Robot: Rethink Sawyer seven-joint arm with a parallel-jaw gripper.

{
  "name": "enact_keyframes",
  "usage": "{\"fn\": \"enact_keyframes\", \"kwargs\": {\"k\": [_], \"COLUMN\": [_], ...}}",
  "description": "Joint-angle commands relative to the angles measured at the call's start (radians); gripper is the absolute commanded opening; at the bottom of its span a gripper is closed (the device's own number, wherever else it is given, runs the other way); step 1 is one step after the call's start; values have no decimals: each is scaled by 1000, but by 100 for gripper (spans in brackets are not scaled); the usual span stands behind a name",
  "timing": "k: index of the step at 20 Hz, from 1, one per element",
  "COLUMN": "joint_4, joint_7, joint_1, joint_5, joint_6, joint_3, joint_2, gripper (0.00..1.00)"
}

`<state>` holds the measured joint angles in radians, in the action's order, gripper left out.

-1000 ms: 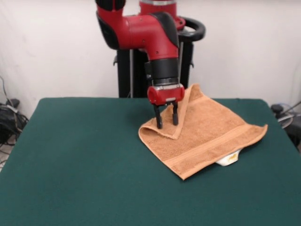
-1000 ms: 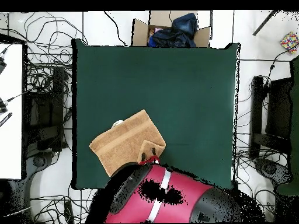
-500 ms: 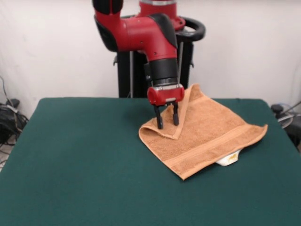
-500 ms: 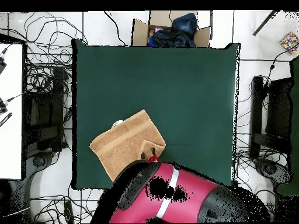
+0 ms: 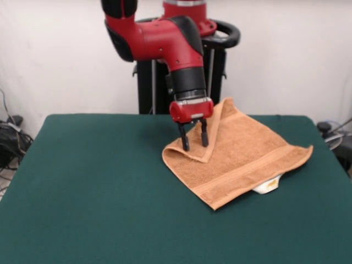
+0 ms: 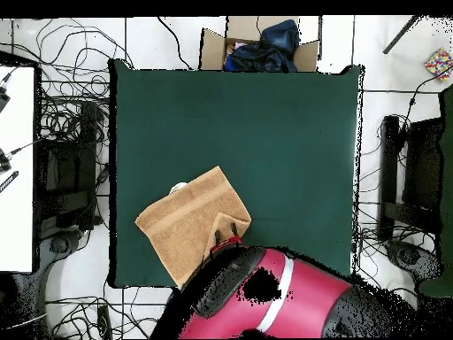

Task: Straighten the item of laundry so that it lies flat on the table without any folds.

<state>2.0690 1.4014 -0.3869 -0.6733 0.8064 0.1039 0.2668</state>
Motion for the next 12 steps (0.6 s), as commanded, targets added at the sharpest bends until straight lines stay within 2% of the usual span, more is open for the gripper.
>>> {"fn": "enact_keyframes", "kwargs": {"k": [1,6,12], "joint_4": [-85,-51,-58], "joint_7": [228,238,215], "joint_1": [-20,-26,-12], "joint_5": [-14,-12,24], "joint_6": [-22,-74,-37], "joint_3": [-137,-163,-141], "joint_2": [41,112,75], "gripper": [100,100,100]}}
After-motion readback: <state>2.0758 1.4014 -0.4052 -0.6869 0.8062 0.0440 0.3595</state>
